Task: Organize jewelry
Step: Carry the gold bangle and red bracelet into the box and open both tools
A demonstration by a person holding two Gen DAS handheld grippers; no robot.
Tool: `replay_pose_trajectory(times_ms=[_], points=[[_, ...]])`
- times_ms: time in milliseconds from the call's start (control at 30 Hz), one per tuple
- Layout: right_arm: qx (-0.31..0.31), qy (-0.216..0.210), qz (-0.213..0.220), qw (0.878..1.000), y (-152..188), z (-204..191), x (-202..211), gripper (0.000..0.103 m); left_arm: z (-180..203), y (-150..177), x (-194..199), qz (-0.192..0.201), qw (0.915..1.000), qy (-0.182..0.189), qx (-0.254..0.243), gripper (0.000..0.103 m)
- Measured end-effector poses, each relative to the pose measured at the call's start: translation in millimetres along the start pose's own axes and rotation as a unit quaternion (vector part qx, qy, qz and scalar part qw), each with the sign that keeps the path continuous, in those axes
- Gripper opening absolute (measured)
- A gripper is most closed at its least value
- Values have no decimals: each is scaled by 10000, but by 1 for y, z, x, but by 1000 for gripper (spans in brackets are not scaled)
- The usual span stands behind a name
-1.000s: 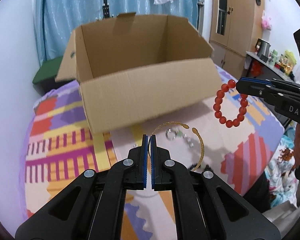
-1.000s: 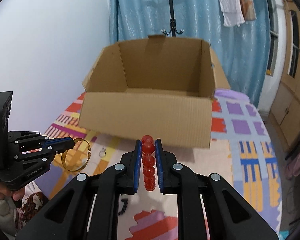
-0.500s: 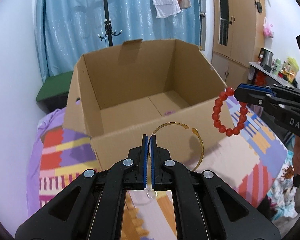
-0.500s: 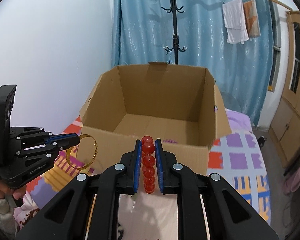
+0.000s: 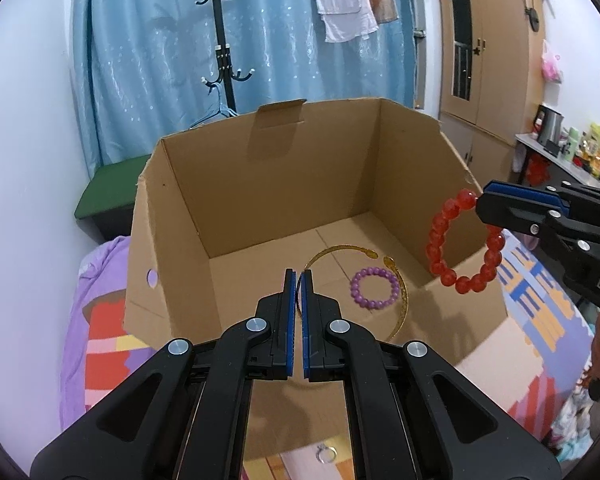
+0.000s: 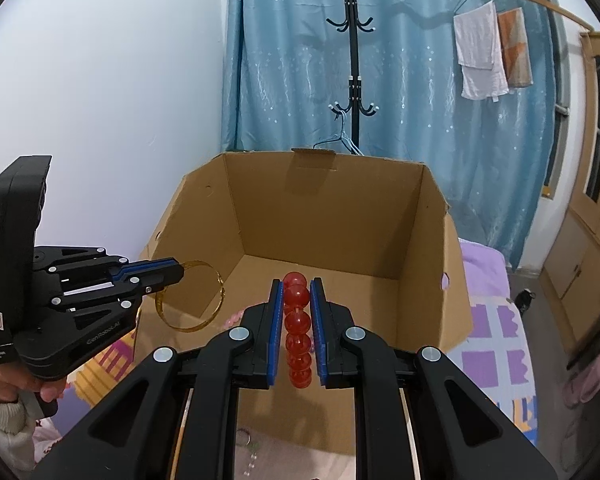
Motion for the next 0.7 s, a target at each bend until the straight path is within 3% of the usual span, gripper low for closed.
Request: replay_pose_trajectory(times_ms=[400,700], points=[[9,3,-217,9998,-7,5,-43,13,-17,-12,-49,-271,9994,68,200,2],[-107,-40,-553,9984,8,11,-75,14,-28,-4,-81,-507,9984,-18,264,6]])
Point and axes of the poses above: each gripper's, at about its wrist camera, not at the fingertips, and x roughly against the way its jaws point, z to its right, y to its underside, the point moved 5 cm from there along -x, roughly the way its jaws point, and after that the axes turned 12 degrees about x, right-handed, at the moved point
